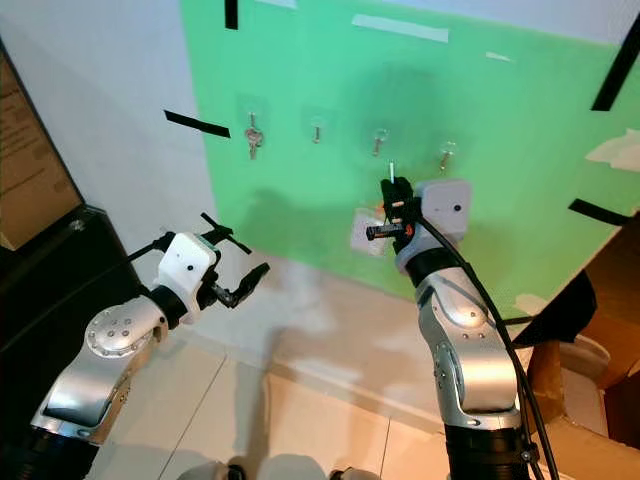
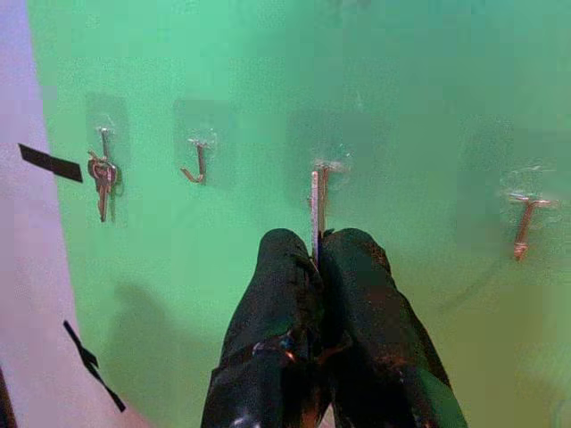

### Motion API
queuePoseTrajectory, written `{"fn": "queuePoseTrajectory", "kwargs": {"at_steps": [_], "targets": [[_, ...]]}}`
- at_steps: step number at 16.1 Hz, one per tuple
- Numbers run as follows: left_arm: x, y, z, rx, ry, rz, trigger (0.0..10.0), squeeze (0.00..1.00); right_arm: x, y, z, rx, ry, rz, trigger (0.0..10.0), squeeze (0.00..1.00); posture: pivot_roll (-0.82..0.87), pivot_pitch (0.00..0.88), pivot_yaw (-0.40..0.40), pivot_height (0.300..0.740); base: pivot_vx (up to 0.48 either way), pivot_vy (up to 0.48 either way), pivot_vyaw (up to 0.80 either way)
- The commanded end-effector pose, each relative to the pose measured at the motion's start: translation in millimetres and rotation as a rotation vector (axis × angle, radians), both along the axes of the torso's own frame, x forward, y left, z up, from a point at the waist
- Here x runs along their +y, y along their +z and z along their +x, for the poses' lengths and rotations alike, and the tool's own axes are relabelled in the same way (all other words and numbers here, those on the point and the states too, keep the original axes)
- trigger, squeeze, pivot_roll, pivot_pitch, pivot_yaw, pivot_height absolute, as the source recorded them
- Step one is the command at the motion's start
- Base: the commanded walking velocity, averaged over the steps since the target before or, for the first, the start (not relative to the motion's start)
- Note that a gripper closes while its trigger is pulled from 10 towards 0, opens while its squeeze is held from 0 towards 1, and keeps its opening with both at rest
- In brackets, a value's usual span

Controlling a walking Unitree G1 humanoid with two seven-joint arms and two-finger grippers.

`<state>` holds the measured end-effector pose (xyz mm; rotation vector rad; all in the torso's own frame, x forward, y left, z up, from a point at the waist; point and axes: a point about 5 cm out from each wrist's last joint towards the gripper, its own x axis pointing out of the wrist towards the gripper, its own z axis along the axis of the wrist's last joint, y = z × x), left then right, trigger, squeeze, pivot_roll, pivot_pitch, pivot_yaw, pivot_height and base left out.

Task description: Hang keys on a hook

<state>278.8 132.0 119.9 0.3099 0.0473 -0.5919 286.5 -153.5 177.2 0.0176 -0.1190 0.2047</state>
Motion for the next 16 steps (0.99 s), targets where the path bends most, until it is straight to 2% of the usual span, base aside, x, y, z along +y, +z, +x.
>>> {"fn": "queuePoseTrajectory", "kwargs": {"at_steps": [1, 6, 10, 16], "targets": [[-0.9, 3.7, 2.2, -0.022, 0.002, 0.003, 10.0, 0.00, -2.2, 6.6, 0.7, -0.021, -0.012, -0.008, 10.0, 0.00, -0.03, 0.000, -0.029, 0.740, 0.000, 0.000, 0.00], [2.1, 9.6, 8.0, -0.046, 0.045, -0.018, 10.0, 0.00, -1.6, 4.9, -0.4, -0.018, -0.011, 0.000, 10.0, 0.00, -0.03, 0.000, -0.023, 0.740, 0.000, 0.000, 0.00], [3.1, 9.1, 7.6, -0.043, 0.047, -0.016, 10.0, 0.00, -0.7, 2.1, -0.4, -0.007, -0.016, 0.002, 10.0, 0.00, -0.03, 0.000, -0.020, 0.740, 0.000, 0.000, 0.00], [-3.1, 12.8, 6.5, -0.046, -0.006, -0.023, 10.0, 0.00, 6.4, 18.0, 14.5, -0.061, 0.000, -0.004, 10.0, 0.00, -0.04, 0.000, -0.015, 0.740, 0.000, 0.000, 0.00]]}}
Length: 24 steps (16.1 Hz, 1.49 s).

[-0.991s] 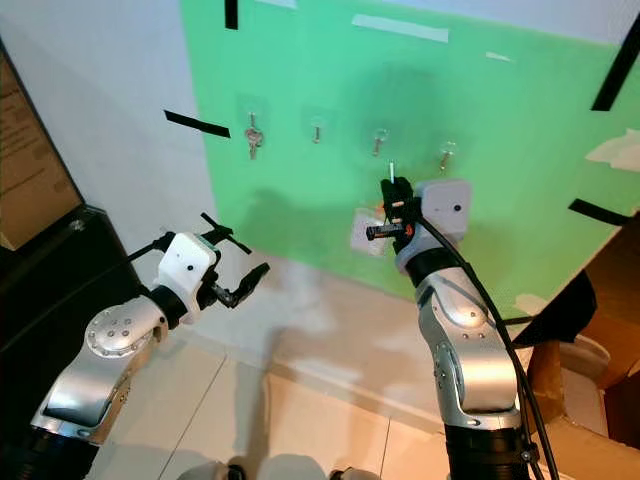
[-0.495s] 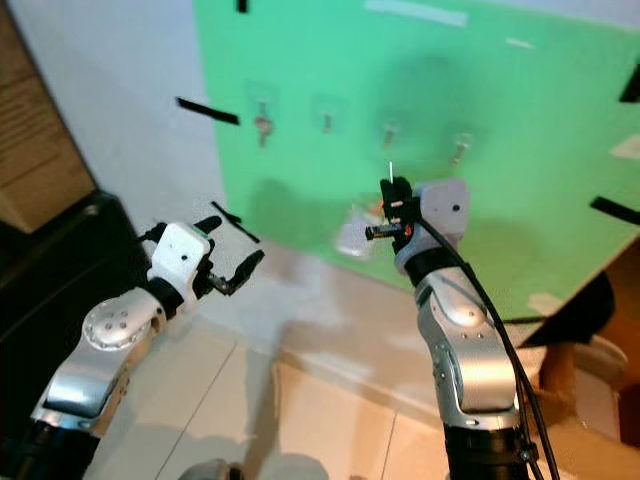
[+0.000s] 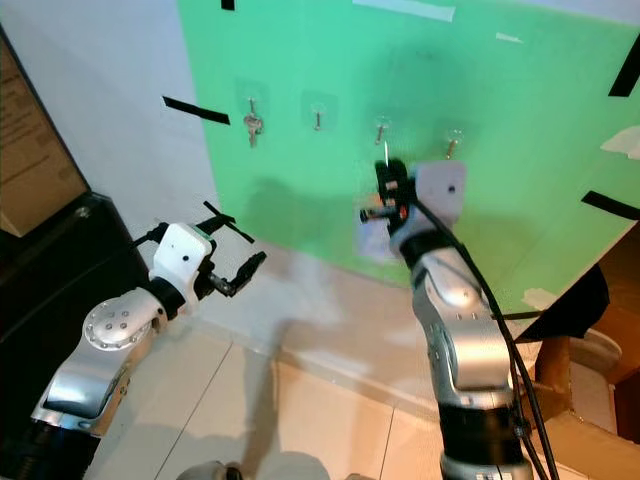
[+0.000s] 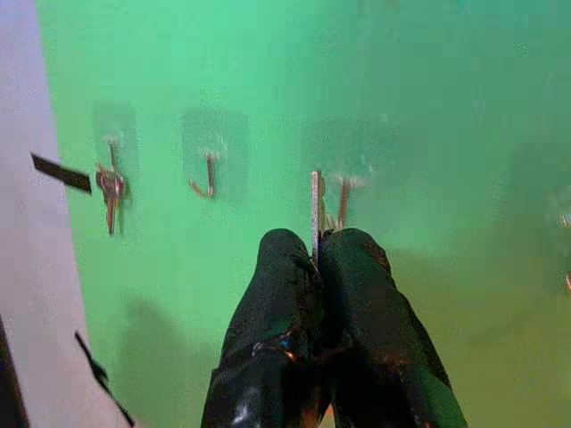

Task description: Hang keys on a hook

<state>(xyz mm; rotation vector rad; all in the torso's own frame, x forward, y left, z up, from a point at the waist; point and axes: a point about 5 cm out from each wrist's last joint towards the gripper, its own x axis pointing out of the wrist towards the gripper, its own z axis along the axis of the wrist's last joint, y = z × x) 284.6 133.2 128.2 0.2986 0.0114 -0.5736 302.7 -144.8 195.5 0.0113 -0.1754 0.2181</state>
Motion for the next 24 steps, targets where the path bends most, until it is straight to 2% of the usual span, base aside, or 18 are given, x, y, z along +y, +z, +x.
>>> {"fn": "queuePoseTrajectory", "kwargs": {"at_steps": [1, 5, 7, 11, 16, 19, 24], "targets": [[-6.8, 5.9, 0.3, -0.011, -0.040, -0.008, 10.0, 0.00, -0.3, 3.9, 4.4, -0.018, -0.014, -0.005, 10.0, 0.00, -0.04, 0.000, -0.014, 0.740, 0.000, 0.000, 0.00], [-10.1, 7.0, -0.4, -0.008, -0.078, -0.002, 10.0, 0.00, 5.1, 14.4, 28.2, -0.046, -0.042, -0.015, 10.0, 0.00, -0.03, 0.000, -0.013, 0.740, 0.000, 0.000, 0.00], [-15.4, 10.0, -3.2, -0.002, -0.149, -0.009, 10.0, 0.00, 4.3, 17.5, 40.7, -0.053, -0.080, -0.014, 10.0, 0.00, -0.02, 0.000, -0.016, 0.740, 0.000, 0.000, 0.00], [-16.7, 12.1, -5.8, 0.001, -0.185, -0.012, 10.0, 0.00, 1.2, 21.0, 53.2, -0.070, -0.097, 0.002, 10.0, 0.00, -0.01, 0.000, -0.016, 0.740, 0.000, 0.000, 0.00], [-16.9, 13.0, -8.4, 0.009, -0.205, -0.015, 10.0, 0.00, -5.8, 21.2, 63.3, -0.075, -0.155, 0.006, 10.0, 0.00, -0.01, 0.000, -0.016, 0.740, 0.000, 0.000, 0.00], [-17.5, 12.3, -8.7, 0.014, -0.209, -0.012, 10.0, 0.00, -7.5, 15.0, 64.4, -0.056, -0.174, -0.010, 10.0, 0.00, -0.01, 0.000, -0.016, 0.740, 0.000, 0.000, 0.00], [-19.1, 10.9, -9.2, 0.020, -0.220, -0.005, 10.0, 0.00, -22.1, 7.6, 62.2, -0.034, -0.234, -0.020, 10.0, 0.00, -0.02, 0.000, -0.012, 0.740, 0.000, 0.000, 0.00]]}}
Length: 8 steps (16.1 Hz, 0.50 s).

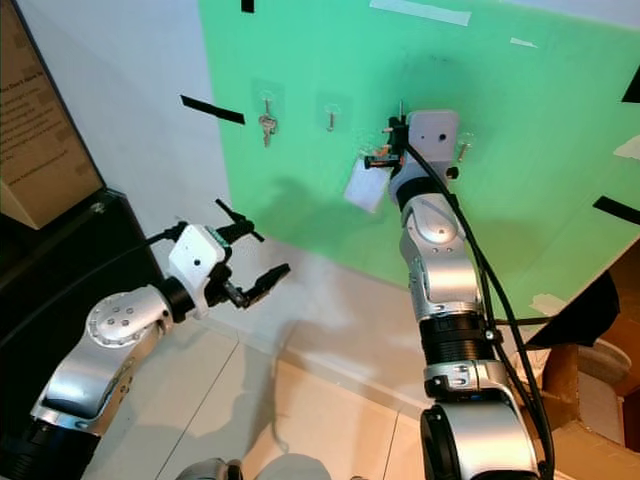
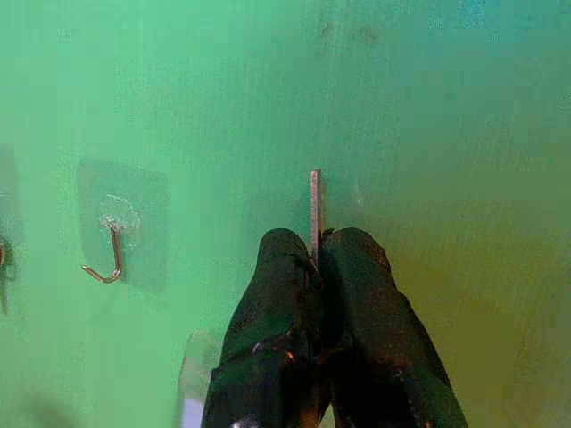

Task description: Hang keys on a hook

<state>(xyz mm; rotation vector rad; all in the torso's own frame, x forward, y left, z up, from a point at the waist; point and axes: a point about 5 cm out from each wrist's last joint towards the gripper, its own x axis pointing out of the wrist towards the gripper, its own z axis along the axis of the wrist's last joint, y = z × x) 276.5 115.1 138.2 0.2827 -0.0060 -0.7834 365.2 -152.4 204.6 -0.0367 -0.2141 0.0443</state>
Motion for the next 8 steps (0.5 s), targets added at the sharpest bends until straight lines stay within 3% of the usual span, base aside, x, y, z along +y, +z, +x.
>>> {"fn": "queuePoseTrajectory", "kwargs": {"at_steps": [1, 8], "targets": [[-1.2, 0.9, -1.1, 0.000, -0.012, 0.009, 10.0, 0.00, -18.2, -3.4, -0.8, 0.014, -0.072, 0.008, 10.0, 0.00, -0.02, 0.000, -0.013, 0.740, 0.000, 0.000, 0.00], [-1.7, 0.9, -1.9, -0.005, -0.012, 0.009, 10.0, 0.00, -23.1, -25.0, -15.1, 0.070, -0.091, 0.005, 10.0, 0.00, -0.02, 0.000, -0.018, 0.740, 0.000, 0.000, 0.00]]}}
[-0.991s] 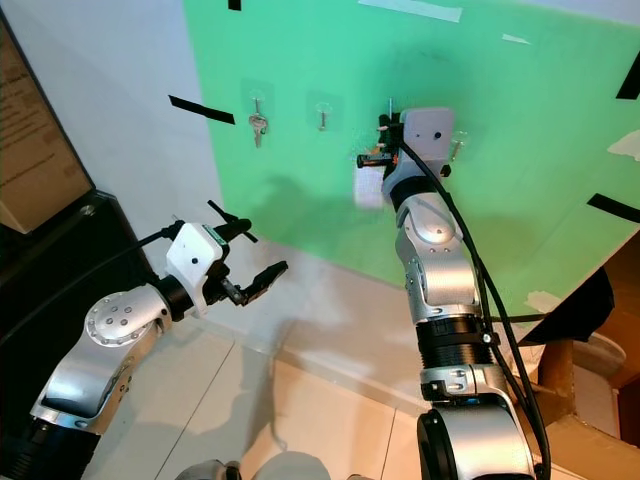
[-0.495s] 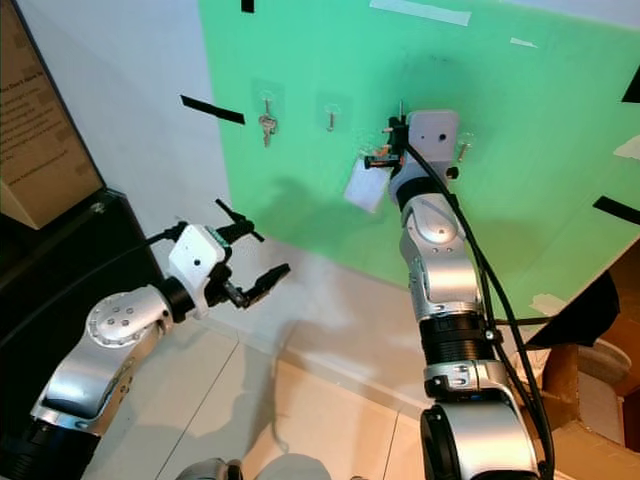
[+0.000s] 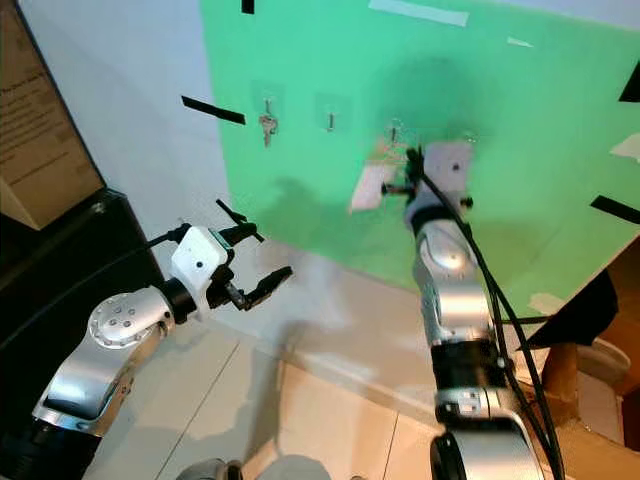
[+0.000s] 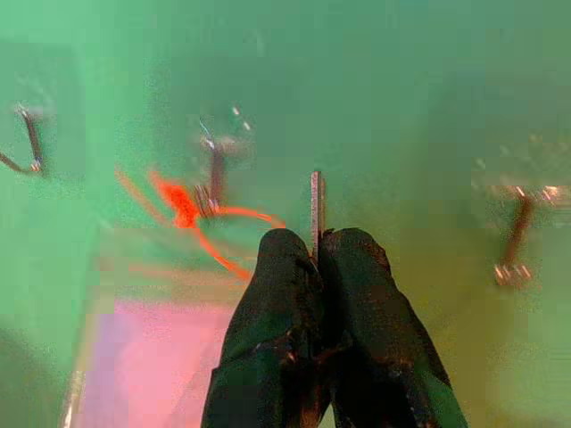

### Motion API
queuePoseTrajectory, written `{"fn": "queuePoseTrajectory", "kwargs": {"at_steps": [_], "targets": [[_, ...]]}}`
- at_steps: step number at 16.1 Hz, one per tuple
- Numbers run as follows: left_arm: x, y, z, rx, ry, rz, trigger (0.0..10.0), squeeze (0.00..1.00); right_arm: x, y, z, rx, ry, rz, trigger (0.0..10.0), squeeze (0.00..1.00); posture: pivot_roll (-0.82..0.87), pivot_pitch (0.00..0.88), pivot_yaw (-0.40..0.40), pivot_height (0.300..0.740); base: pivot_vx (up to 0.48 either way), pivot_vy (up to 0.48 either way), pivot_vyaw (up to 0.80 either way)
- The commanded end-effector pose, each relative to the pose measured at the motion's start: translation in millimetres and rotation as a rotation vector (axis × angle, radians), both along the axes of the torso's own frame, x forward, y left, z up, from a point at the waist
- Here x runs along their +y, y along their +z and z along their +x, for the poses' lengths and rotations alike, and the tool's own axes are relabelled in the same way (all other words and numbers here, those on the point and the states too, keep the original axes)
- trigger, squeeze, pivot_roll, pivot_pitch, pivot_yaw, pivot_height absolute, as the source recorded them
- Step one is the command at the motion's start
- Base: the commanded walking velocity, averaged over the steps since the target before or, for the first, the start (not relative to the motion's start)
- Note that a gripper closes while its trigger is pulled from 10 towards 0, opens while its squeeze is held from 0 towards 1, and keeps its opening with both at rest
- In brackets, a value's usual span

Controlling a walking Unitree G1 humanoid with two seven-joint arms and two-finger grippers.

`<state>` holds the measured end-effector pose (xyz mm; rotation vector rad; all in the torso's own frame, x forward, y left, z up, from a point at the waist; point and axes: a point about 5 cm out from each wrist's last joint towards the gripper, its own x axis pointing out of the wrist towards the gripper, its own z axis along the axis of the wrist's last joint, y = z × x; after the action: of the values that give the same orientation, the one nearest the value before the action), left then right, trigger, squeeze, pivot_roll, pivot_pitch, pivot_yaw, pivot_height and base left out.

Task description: Hang keys on a hook

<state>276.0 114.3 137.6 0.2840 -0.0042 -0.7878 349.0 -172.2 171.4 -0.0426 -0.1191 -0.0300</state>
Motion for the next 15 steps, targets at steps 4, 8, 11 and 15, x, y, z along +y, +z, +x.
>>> {"fn": "queuePoseTrajectory", "kwargs": {"at_steps": [4, 8, 11, 15], "targets": [[-2.0, 2.0, -0.1, -0.011, -0.013, 0.009, 10.0, 0.00, 3.9, 4.8, -0.3, -0.011, 0.002, 0.004, 10.0, 0.00, -0.02, 0.000, -0.016, 0.740, 0.000, 0.000, 0.00], [-2.3, 11.9, 2.3, -0.024, -0.001, -0.054, 10.0, 0.00, 9.3, 8.8, 1.4, -0.018, 0.036, 0.024, 10.0, 0.00, -0.01, 0.000, -0.021, 0.740, 0.000, 0.000, 0.00], [-5.1, 13.3, 0.5, -0.011, -0.030, -0.074, 10.0, 0.00, 10.8, 7.4, 0.8, -0.006, 0.060, 0.069, 10.0, 1.00, -0.02, 0.000, -0.021, 0.740, 0.000, 0.000, 0.00], [-8.0, 12.4, -1.8, 0.006, -0.049, -0.091, 10.0, 0.00, 7.6, 2.2, -3.7, 0.019, 0.047, 0.095, 10.0, 1.00, -0.02, 0.000, -0.020, 0.740, 0.000, 0.000, 0.00]]}}
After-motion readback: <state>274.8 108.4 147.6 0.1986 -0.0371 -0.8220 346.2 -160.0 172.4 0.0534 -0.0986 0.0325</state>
